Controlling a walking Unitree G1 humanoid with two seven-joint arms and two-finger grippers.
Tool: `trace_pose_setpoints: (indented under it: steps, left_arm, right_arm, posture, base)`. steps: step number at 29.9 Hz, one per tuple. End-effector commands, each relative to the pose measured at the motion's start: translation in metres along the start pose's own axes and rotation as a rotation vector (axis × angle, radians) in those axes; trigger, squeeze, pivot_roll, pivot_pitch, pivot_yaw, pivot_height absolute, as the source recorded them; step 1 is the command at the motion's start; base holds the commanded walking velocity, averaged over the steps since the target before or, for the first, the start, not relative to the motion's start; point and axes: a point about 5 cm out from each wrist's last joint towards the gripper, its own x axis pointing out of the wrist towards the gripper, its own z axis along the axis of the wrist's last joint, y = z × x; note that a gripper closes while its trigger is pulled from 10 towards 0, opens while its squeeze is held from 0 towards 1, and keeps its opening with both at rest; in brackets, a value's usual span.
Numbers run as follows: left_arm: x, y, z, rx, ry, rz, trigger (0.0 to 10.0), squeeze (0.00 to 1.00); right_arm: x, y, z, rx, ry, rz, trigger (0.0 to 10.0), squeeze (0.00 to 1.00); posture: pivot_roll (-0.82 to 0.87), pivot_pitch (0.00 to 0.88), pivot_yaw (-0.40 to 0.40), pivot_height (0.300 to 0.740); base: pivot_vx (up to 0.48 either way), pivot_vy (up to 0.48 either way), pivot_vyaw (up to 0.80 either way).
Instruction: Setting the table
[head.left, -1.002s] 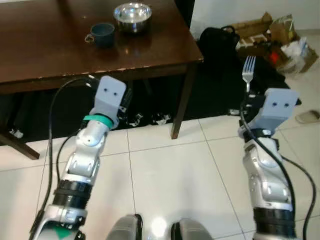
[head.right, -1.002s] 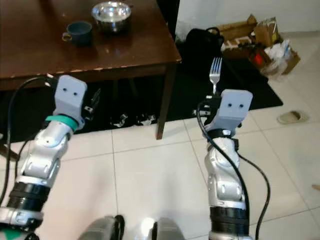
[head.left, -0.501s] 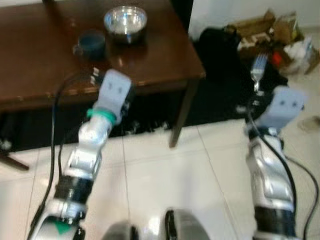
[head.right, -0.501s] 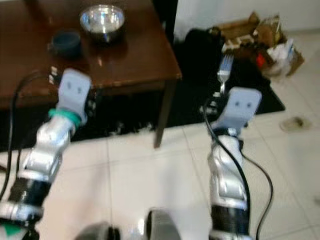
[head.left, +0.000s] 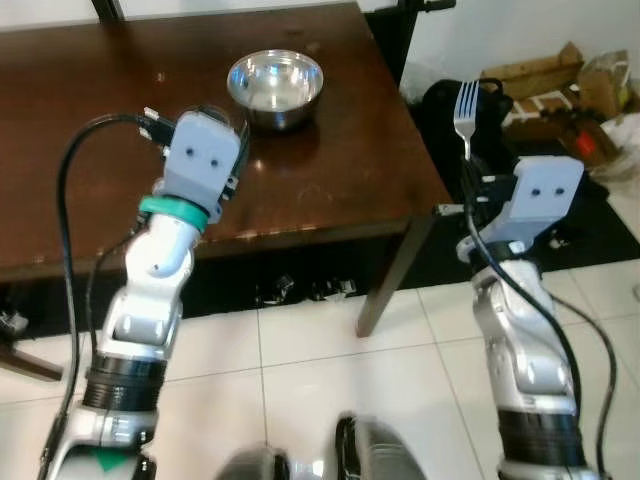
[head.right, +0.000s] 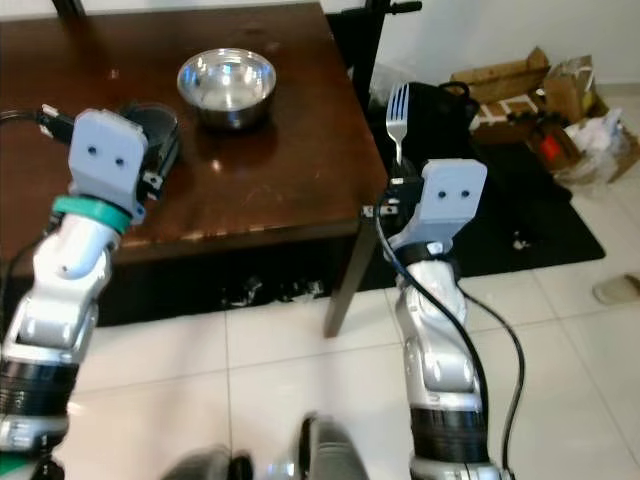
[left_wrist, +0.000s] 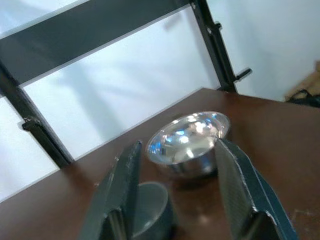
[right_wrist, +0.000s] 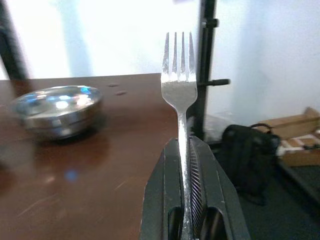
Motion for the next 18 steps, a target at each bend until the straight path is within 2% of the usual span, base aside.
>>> trace_pose_setpoints:
  steps: [1, 10, 18]
  left_arm:
    - [-0.005, 0.006, -0.005, 0.017, 0.027, 0.006, 10.0, 0.00]
    - [-0.006, 0.003, -0.006, 0.011, 0.038, -0.009, 10.0, 0.00]
    - [-0.008, -0.008, -0.004, 0.001, 0.033, -0.083, 10.0, 0.00]
  right_arm:
    - [0.001, 0.006, -0.001, 0.025, 0.007, 0.023, 10.0, 0.00]
    - [0.003, 0.004, -0.001, 0.015, 0.014, 0.035, 10.0, 0.00]
    - [0.000, -0.002, -0.005, 0.000, 0.031, 0.018, 10.0, 0.00]
  posture:
    - [0.01, 0.066, 0.033, 0.740]
    - [0.00, 0.064, 0.030, 0.740]
    - [0.00, 0.065, 0.033, 0.740]
  base:
    - [0.480, 0.000, 0.00]
    - [0.420, 0.000, 0.00]
    - [0.000, 0.000, 0.00]
